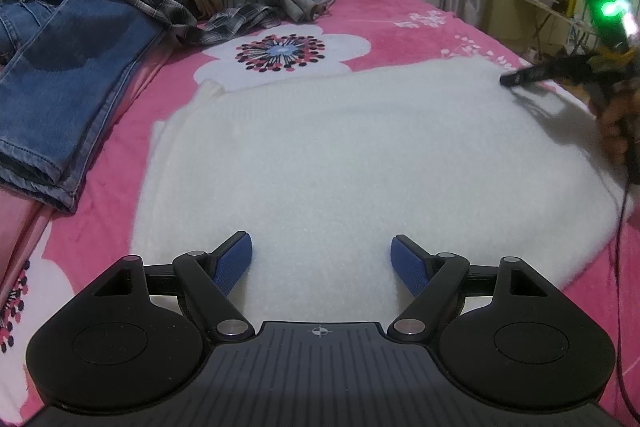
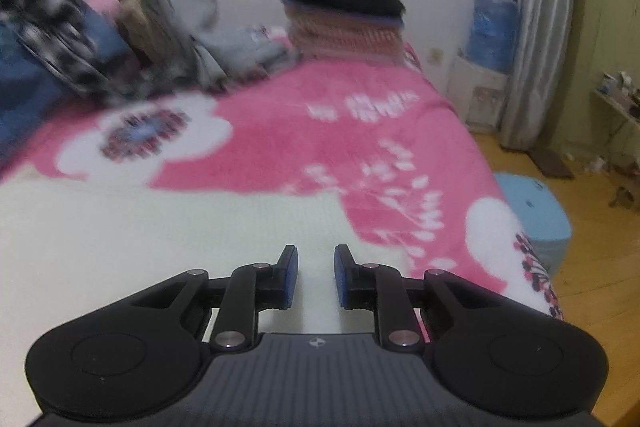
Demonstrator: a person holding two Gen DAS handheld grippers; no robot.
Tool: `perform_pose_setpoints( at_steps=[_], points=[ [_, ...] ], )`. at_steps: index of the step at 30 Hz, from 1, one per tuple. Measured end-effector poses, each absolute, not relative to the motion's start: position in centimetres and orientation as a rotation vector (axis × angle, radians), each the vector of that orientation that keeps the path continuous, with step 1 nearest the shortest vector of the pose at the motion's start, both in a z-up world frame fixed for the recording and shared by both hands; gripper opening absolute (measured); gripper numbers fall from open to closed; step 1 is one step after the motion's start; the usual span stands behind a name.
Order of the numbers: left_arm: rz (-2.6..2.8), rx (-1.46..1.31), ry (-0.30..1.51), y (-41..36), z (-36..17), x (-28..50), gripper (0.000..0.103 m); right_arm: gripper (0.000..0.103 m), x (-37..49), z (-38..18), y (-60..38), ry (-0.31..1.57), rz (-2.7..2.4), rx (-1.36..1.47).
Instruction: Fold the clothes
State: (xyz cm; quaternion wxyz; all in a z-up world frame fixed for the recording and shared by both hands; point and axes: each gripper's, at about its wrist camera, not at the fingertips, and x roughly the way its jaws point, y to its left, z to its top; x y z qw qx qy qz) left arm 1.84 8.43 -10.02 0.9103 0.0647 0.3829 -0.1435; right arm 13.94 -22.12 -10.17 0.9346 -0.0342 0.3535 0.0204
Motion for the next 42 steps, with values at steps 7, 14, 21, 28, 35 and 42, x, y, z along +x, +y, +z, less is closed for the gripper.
perform_pose_setpoints(
  at_steps=[7,14,21,28,35,42],
  points=[
    [-0.302,0.125,0.791,8.7,-10.0,1.9,0.078,0.021,13.0,-8.0,-20.4,0.721,0.059,-0.009],
    [-0.306,0.120,0.793,8.8,-10.0,2.1,0.078,0.022,11.0,-8.5,-15.7,0.736,0.292,-0.082],
    [-0.309,0.117,0.796,8.8,-10.0,2.0,0.078,0.022,11.2,-9.5,-15.8,0.786,0.285,-0.050],
    [-0.296,0.121,0.795,8.6,-9.5,2.0,0.078,0.023,10.1,-9.5,-15.0,0.809,0.358,-0.044],
    [-0.347,0.270,0.659,6.9,-6.9,1.8,0.078,0.024,10.4,-10.1,-15.1,0.805,0.354,-0.013],
    [-0.351,0.217,0.742,6.6,-10.0,6.0,0.079,0.024,10.1,-10.3,-15.2,0.794,0.345,0.006]
  ],
)
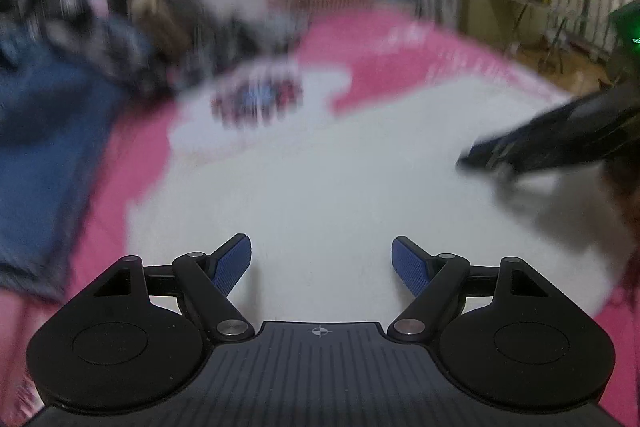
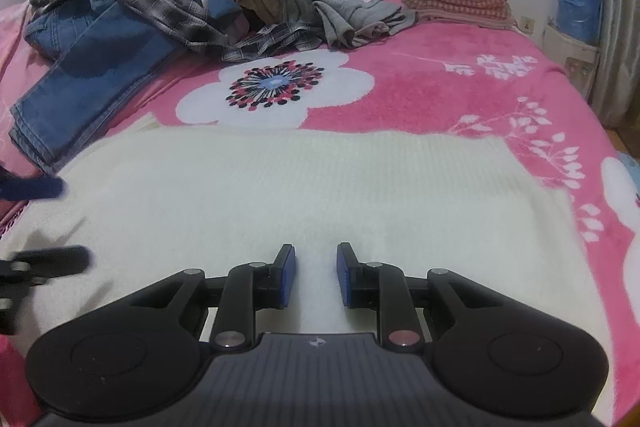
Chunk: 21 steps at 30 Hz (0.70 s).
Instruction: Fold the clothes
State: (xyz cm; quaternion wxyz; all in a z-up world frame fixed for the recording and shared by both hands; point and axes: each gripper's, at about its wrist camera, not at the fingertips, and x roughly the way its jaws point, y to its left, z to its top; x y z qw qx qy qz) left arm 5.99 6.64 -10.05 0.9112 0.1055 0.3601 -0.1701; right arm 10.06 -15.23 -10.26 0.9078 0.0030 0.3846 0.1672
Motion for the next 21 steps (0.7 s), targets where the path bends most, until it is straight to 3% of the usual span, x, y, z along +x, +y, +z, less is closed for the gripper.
perform_pose_setpoints(
  at_steps=[6,10,16,21],
  points=[
    [-0.356,0.191,0.751,7.5,-10.3,6.1,0.080,0.024,10.1,-10.3,-15.3,0.794,0.348,0.008],
    [-0.406,0.202,0.636,7.9,-8.5,6.4,0.082,0.024,10.0,-10.4,-15.3,0.787,0.344,0.014],
    [-0.328,0.110,0.773,9.9,-11.6,11.0,0.090,0.024,9.9,-10.6,-15.3,0.780,0.349,0.016],
    [-0.312,0.095,0.764,9.7,-10.6,10.3,0.089,0.024,9.8,-10.7,-15.5,0.769,0.355,0.020]
  ],
)
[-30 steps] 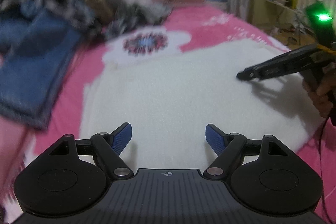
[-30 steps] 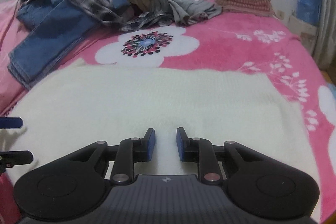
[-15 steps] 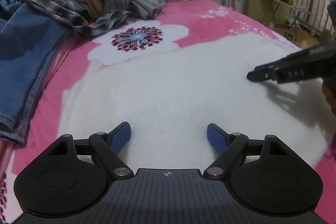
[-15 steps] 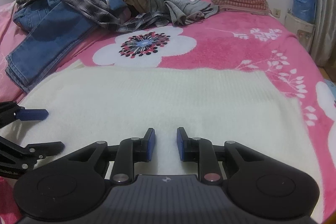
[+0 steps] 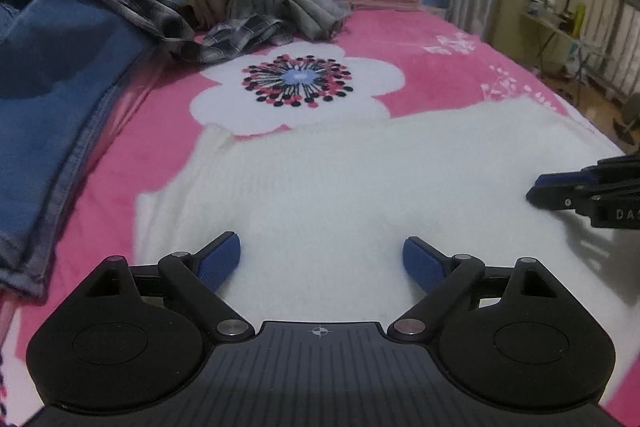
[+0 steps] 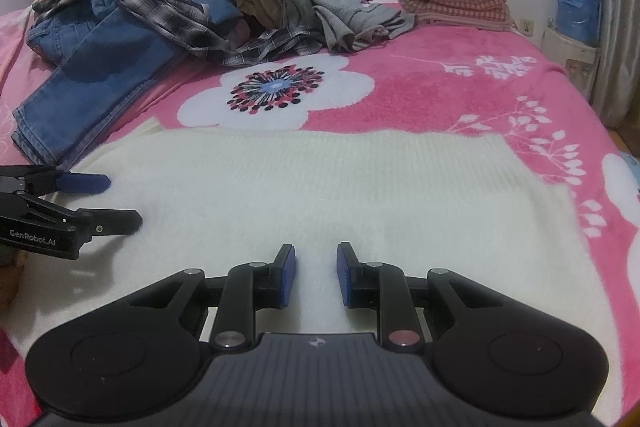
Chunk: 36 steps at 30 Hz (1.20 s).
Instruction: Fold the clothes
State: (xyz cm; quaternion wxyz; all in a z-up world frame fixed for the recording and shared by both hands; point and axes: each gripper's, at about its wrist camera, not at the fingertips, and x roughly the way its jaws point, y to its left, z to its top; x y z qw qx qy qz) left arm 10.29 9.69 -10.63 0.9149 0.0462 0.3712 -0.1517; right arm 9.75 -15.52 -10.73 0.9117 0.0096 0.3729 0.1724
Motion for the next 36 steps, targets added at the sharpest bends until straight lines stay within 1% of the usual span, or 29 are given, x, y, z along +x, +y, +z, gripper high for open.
perform_pose_setpoints(
  at_steps=[5,7,10,12,18,20,21,24,26,29,32,34,36],
  points=[
    [-0.341,0.108,0.721,8.3,-8.1,6.5,0.089,0.024,9.6,-11.0,-15.7,0.759,0.357,0.034],
    [-0.350,0.123,0.740,7.4,-8.3,5.2,0.089,0.024,9.6,-11.0,-15.7,0.755,0.356,0.036],
    [-0.360,0.193,0.806,5.9,-10.5,4.2,0.091,0.024,9.6,-11.0,-15.6,0.755,0.352,0.036],
    [-0.340,0.196,0.777,5.7,-11.2,4.0,0.093,0.024,9.4,-10.4,-15.5,0.761,0.342,0.035],
    [-0.321,0.181,0.827,5.7,-10.9,4.7,0.095,0.026,6.1,-8.0,-15.4,0.749,0.382,0.016],
    [-0.307,0.183,0.835,5.6,-10.9,4.7,0.097,0.030,4.8,-8.6,-14.6,0.770,0.402,-0.039],
    [-0.300,0.183,0.841,5.6,-11.0,4.9,0.097,0.031,4.4,-9.3,-14.1,0.785,0.403,-0.082],
    [-0.277,0.186,0.860,5.4,-10.8,4.8,0.098,0.031,3.6,-10.0,-13.4,0.746,0.399,-0.153],
    [-0.265,0.180,0.872,5.4,-10.7,4.9,0.098,0.031,3.6,-9.1,-13.1,0.752,0.388,-0.141],
    [-0.245,0.172,0.887,5.3,-10.6,4.9,0.099,0.031,2.6,-8.1,-13.1,0.703,0.420,-0.131],
    [-0.226,0.168,0.898,5.2,-10.6,4.9,0.099,0.032,1.9,-9.4,-12.8,0.730,0.407,-0.185],
    [-0.216,0.167,0.907,5.1,-10.6,4.9,0.099,0.032,1.2,-10.3,-13.2,0.701,0.411,-0.192],
    [-0.206,0.163,0.919,5.1,-10.4,5.0,0.100,0.032,1.4,-9.7,-13.2,0.712,0.395,-0.178]
  ],
)
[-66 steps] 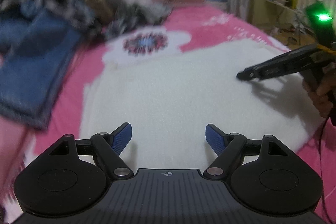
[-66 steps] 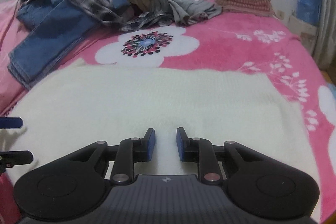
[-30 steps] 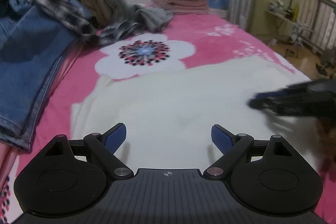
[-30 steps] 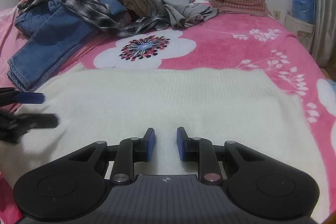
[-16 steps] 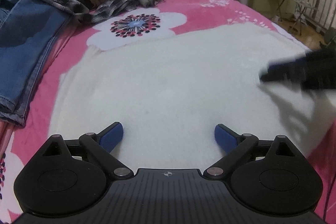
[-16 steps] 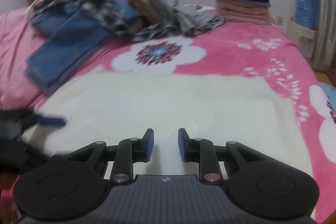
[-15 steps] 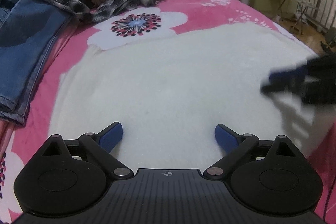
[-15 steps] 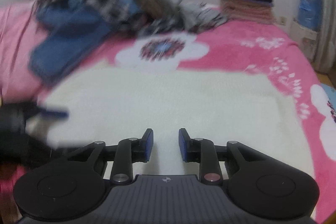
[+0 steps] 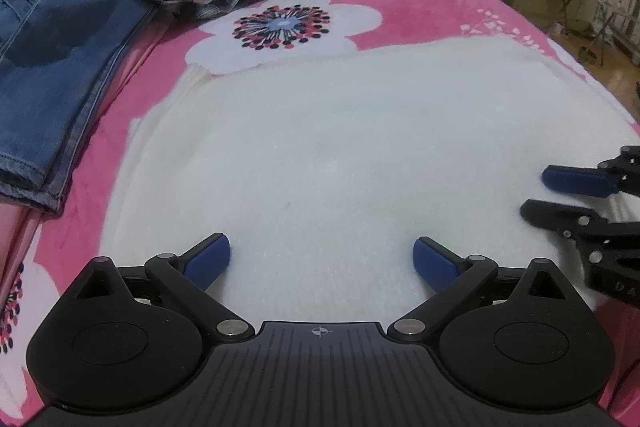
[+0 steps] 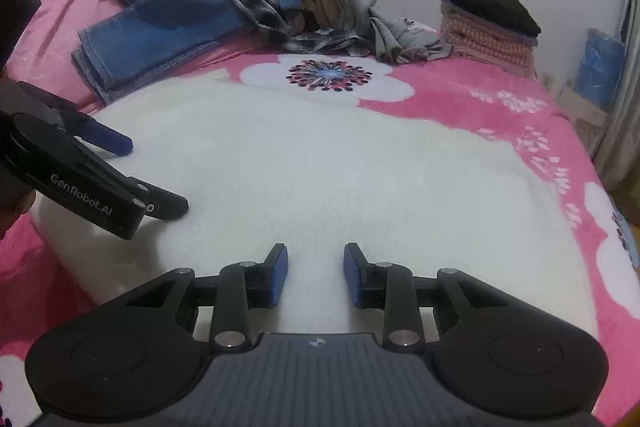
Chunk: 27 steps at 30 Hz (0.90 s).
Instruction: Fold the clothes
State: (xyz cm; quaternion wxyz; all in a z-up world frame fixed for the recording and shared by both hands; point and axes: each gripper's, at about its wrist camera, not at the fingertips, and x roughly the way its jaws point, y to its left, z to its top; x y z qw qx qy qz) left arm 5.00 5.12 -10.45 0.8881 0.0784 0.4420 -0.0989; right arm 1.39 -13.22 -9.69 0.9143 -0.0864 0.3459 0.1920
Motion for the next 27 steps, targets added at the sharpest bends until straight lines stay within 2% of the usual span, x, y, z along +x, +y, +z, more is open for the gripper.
perform_pose_setpoints(
  at_steps=[4,10,15,18,22,27],
  points=[
    [-0.187,0.151,0.936,5.1,-10.3,5.1,0.101,0.033,1.7,-8.0,-13.8,0.691,0.336,-0.151],
    [-0.160,0.135,0.956,5.1,-10.3,5.2,0.103,0.034,1.9,-10.0,-15.6,0.721,0.268,-0.130],
    [-0.140,0.134,0.969,5.0,-10.2,5.3,0.103,0.037,3.0,-8.8,-15.7,0.742,0.243,-0.077],
    [-0.130,0.135,0.970,4.9,-10.2,5.2,0.103,0.043,3.9,-8.4,-16.2,0.731,0.217,-0.029],
    [-0.125,0.134,0.971,4.8,-10.2,5.1,0.103,0.064,4.9,-8.9,-16.0,0.721,0.192,-0.016],
    [-0.121,0.135,0.972,4.8,-10.2,5.2,0.103,0.070,5.3,-9.6,-15.3,0.708,0.175,-0.040]
  ],
)
